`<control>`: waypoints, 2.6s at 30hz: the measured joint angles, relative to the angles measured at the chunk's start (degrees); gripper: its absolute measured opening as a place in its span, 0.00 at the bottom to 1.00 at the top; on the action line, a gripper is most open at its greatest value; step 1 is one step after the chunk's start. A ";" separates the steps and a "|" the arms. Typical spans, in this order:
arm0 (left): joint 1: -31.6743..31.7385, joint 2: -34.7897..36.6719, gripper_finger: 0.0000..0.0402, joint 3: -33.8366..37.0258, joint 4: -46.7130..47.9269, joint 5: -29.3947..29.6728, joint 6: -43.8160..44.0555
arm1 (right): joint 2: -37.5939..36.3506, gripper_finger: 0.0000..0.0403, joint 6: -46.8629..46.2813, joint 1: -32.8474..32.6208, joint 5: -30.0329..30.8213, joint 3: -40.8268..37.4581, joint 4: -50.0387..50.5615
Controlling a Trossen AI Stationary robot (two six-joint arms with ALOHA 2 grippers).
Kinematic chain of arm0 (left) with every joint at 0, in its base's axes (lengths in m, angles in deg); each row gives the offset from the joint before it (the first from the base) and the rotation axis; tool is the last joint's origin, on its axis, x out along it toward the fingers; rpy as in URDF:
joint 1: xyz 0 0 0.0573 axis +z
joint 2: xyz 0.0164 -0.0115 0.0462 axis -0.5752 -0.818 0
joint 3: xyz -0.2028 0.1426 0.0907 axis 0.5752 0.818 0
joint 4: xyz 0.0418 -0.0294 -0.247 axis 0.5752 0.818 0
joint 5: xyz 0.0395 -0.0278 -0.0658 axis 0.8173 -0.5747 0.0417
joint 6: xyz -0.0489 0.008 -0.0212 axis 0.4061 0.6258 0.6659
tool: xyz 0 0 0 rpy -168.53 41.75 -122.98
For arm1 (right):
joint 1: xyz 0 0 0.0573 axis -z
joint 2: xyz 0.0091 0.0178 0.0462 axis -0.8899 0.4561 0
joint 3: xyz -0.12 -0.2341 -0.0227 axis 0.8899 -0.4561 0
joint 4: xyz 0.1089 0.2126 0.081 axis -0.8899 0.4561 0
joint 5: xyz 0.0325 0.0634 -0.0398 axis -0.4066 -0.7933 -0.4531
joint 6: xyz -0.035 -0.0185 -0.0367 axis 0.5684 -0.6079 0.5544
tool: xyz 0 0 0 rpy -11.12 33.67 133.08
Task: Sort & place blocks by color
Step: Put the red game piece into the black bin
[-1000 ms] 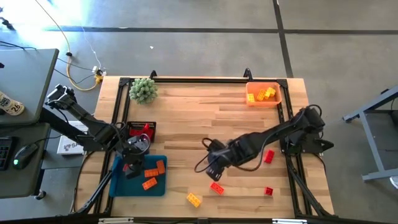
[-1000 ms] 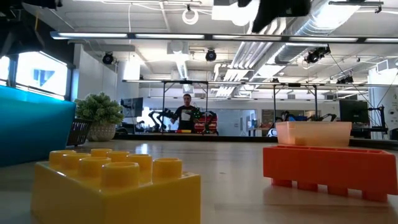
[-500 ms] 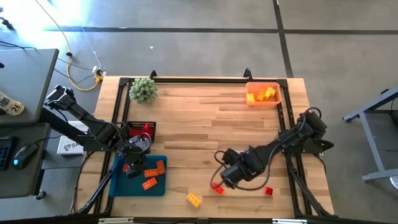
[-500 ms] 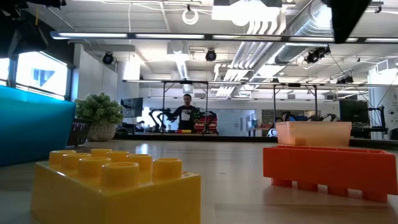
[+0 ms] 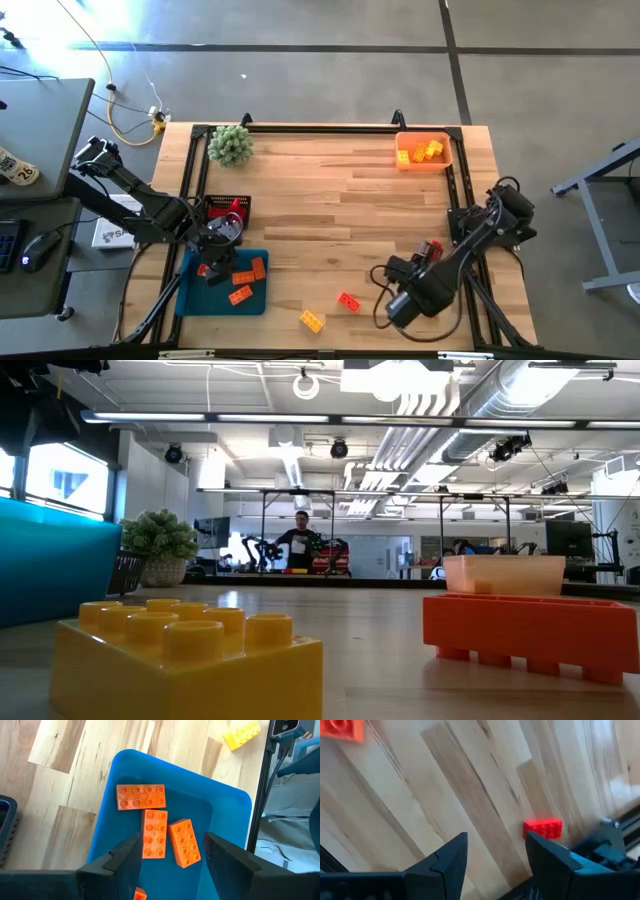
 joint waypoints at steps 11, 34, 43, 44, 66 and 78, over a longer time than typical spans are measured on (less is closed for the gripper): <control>0.00 -0.02 0.49 0.00 -0.24 0.54 2.27 | -4.97 0.47 -7.86 -6.93 -8.18 -13.66 -11.40; 0.00 -0.02 0.49 -0.02 -6.76 0.77 4.01 | -11.23 0.47 -2.40 -16.35 -9.33 -32.30 -37.90; -0.01 -0.02 0.49 -0.02 -6.76 1.64 3.98 | -11.23 0.47 -0.50 -16.30 -10.29 -34.81 -39.33; -0.01 -0.02 0.49 -0.02 -6.76 1.86 4.01 | -11.23 0.47 -0.50 -16.30 -10.40 -35.03 -39.80; -0.01 -0.02 0.49 -0.02 -6.75 3.52 4.07 | -9.03 0.47 -1.16 -16.19 -8.72 -35.03 -41.90; -0.02 -0.02 0.49 -0.02 -6.75 3.76 4.09 | -6.21 0.47 -2.21 -16.18 -9.87 -34.99 -43.15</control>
